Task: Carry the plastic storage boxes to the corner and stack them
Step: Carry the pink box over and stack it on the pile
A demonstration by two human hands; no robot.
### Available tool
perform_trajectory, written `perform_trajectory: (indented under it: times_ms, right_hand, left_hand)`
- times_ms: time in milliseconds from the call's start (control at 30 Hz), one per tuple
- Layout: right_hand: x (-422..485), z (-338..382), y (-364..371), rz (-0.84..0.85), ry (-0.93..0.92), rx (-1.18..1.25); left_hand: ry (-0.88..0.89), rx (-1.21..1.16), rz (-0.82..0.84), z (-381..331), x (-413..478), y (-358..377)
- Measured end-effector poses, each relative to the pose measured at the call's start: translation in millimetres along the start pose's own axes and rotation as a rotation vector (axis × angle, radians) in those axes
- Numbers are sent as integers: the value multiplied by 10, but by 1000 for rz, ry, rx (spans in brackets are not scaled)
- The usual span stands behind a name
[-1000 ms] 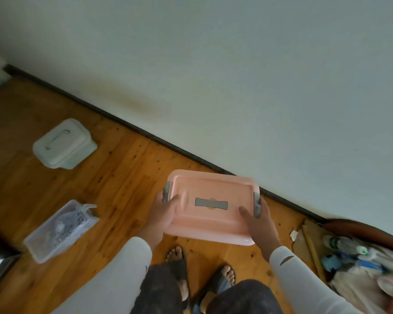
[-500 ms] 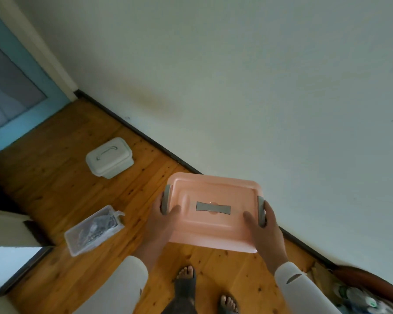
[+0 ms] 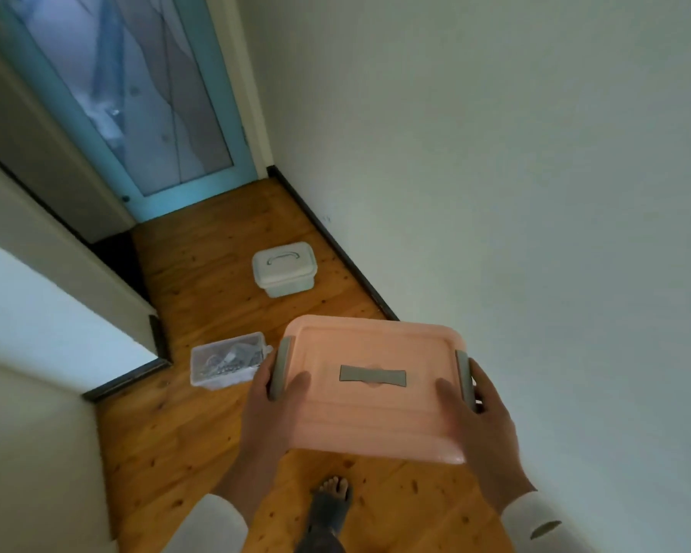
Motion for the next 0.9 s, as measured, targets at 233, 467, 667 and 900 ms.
perform_trajectory:
  times_ms: [233, 467, 667, 900]
  right_hand:
    - [-289, 180, 160, 182, -70, -80]
    - [-564, 301, 374, 280, -174, -150]
    - [-859, 452, 830, 416, -235, -176]
    - [-1378, 539, 1632, 576, -294, -202]
  left_hand:
    - [22, -116, -184, 119, -759, -424]
    - [-2, -259, -299, 238, -1291, -796]
    - [0, -274, -462, 396, -1703, -1313]
    - [-44, -386, -655, 800, -2291, -2102]
Point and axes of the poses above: each hand's wrist, its own x-axis towards the middle knuckle, its own y-axis out of the palm, z = x × y, the point moved 8 cm from there along x, towards the middle knuckle, and after that the axes turned 4 degrees about z, right-handed, at the moved point
